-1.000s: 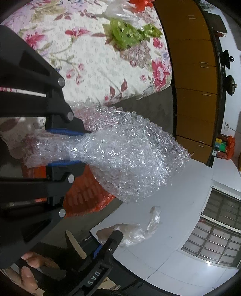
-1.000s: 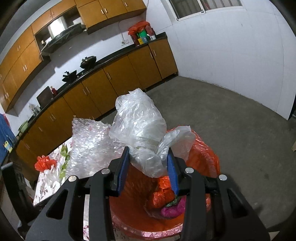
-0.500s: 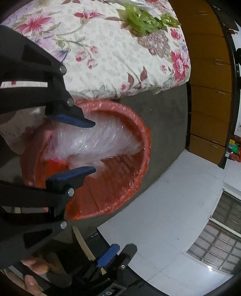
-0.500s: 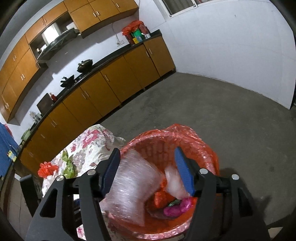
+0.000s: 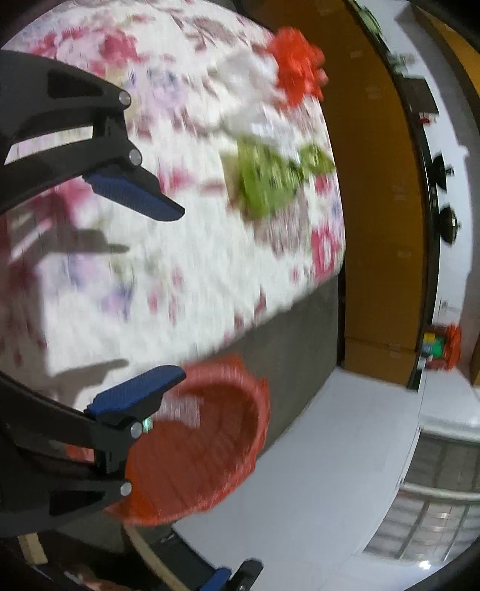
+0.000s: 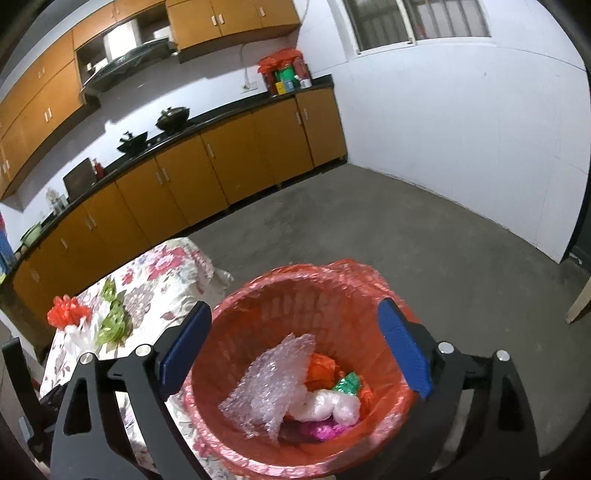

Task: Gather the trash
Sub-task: 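Move both open grippers back over the table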

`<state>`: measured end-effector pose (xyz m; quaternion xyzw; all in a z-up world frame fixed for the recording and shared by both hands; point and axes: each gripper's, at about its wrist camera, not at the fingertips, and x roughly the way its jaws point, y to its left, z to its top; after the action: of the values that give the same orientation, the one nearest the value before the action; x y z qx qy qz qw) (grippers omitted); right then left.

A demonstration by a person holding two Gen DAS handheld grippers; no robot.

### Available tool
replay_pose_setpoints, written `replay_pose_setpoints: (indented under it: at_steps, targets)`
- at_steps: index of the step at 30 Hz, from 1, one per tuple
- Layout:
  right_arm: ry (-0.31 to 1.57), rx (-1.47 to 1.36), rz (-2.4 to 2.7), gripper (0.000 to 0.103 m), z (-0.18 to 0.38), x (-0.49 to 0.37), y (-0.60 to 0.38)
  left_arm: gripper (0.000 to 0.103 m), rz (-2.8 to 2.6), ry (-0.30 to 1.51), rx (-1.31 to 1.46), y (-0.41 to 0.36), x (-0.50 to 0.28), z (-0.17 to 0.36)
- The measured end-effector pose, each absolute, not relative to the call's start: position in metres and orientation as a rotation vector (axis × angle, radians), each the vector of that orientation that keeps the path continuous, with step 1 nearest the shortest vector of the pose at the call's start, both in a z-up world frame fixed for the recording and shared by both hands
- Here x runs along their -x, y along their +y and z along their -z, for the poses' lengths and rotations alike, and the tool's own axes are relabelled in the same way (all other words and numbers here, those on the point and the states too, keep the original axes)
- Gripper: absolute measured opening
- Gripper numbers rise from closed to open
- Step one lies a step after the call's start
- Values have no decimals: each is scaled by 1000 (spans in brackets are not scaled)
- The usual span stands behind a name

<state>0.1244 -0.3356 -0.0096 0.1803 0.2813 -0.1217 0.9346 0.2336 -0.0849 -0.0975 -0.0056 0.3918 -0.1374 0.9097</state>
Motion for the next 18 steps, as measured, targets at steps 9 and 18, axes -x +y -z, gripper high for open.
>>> replay_pose_setpoints:
  at_steps: [9, 18]
  targets:
    - [597, -261, 132, 91, 5, -149, -281, 84, 38, 794, 40, 17, -238, 106]
    - [620, -183, 11, 91, 2, -186, -216, 85, -96, 742, 92, 91, -238, 101]
